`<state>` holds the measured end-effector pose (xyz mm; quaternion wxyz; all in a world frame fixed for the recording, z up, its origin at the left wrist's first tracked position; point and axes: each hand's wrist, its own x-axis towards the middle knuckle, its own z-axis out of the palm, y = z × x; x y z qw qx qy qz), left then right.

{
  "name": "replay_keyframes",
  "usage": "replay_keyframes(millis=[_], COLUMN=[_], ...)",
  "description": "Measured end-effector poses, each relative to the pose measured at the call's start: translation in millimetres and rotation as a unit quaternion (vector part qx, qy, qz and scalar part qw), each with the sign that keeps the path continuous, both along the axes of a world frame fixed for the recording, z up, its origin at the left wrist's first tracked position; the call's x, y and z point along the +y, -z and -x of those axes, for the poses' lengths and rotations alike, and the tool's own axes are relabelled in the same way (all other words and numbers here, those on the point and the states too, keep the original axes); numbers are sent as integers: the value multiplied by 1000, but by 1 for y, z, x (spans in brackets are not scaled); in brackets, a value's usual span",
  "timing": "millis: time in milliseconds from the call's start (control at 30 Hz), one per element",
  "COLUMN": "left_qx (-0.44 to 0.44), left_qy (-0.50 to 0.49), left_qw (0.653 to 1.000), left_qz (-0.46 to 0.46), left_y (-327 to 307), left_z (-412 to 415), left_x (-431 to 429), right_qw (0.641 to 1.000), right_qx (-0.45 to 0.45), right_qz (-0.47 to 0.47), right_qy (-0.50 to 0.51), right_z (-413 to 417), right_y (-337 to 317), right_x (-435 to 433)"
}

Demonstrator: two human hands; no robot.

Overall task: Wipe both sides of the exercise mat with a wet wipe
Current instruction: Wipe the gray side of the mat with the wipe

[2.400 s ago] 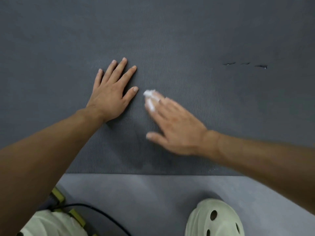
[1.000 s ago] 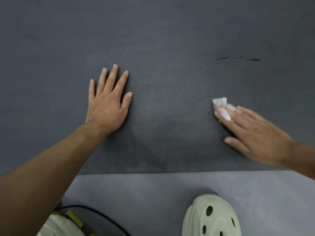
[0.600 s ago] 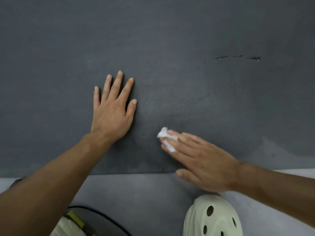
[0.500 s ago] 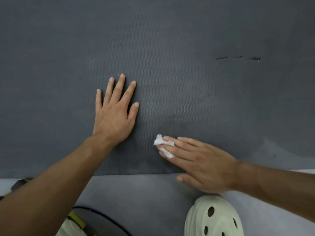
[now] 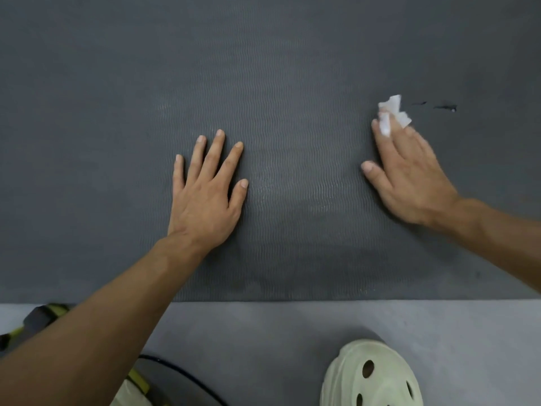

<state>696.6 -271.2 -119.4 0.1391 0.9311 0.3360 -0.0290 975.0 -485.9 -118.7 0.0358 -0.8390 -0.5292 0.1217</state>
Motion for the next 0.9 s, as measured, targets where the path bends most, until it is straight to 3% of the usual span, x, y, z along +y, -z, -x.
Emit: replay_keyframes(millis=[133,267,367,467,600,700,800,900], left_qx=[-1,-4,-3,-3,-5,-3,0,2], left_qy=[-1,-3,-3,0,-2,-3,-4,-3], left_qw=[1000,1000,1000,1000,1000,1000,1000,1000], left_qz=[-4,-7,-3,-1,0,-1,-2,-4], left_y=[1,1,1,1,2,2,1,1], left_z=[0,0,0,0,0,0,0,0], left_x=[-1,-2,0,0,-1,-1,-1,-1], right_qw=[989,954,941,960,992,999,1000,999], right_qx=[14,32,25,8,-50,-41,-10,-9], right_qz=[12,31,25,25,22,8,-14,-26], right_qy=[-145,-298,-337,-280,-116,-20,10,-33], right_z=[59,118,121,82,0,-42,-38,3], right_y=[-9,-11,-11,-8,-5,-3,4,6], right_x=[-3,-16,-19,-5,23,40,50,52])
